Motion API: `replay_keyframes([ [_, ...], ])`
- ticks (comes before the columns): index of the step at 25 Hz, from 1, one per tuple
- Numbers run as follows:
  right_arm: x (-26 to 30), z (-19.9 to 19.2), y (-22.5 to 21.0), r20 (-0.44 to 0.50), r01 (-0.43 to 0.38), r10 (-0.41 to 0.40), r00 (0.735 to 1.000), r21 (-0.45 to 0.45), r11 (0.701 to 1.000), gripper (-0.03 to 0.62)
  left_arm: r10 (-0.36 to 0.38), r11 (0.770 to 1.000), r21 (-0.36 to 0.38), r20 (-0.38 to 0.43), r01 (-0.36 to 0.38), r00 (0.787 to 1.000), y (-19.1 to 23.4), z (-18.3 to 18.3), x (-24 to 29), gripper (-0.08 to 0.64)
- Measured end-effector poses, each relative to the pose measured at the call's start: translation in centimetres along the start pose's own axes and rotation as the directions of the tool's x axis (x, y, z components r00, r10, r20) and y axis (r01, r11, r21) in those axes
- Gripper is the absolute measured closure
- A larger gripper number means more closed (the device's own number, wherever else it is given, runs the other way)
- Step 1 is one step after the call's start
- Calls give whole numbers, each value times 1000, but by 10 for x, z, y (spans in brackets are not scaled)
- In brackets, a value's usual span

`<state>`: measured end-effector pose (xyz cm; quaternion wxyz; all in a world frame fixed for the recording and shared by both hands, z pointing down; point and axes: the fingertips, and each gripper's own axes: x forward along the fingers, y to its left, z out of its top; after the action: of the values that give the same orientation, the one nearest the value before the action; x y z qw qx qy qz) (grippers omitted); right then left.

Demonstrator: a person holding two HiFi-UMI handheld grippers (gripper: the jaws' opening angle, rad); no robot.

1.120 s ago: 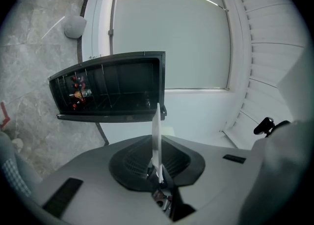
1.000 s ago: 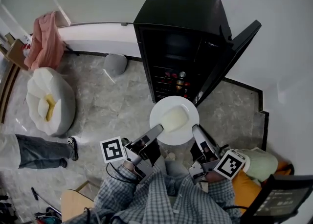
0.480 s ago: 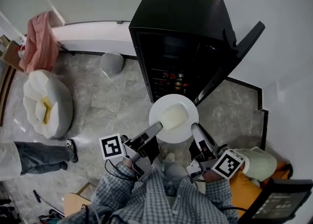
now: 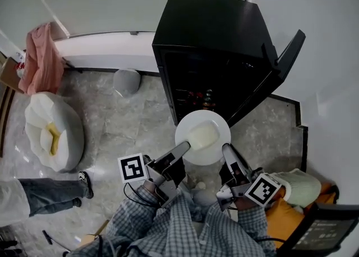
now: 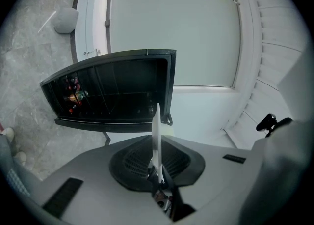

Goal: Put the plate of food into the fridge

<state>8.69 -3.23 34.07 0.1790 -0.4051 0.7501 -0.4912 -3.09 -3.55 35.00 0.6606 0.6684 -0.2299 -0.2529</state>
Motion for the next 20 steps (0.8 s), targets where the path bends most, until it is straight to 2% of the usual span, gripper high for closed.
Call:
replay_keyframes([
  [8,11,-12,-11,27,66,-67,997,22,998,528,22,1000,-7,-75,-22,997,14,14,2,523],
  [13,25,-8,-23,19,74,-74,997,23,997,528,27,999,-41,-41,-29,999,28,24,8,523],
  [20,46,0,-56,-5,101,-100,995,36,994,531,47,998,-31,9,-47,999,50,38,25,523],
])
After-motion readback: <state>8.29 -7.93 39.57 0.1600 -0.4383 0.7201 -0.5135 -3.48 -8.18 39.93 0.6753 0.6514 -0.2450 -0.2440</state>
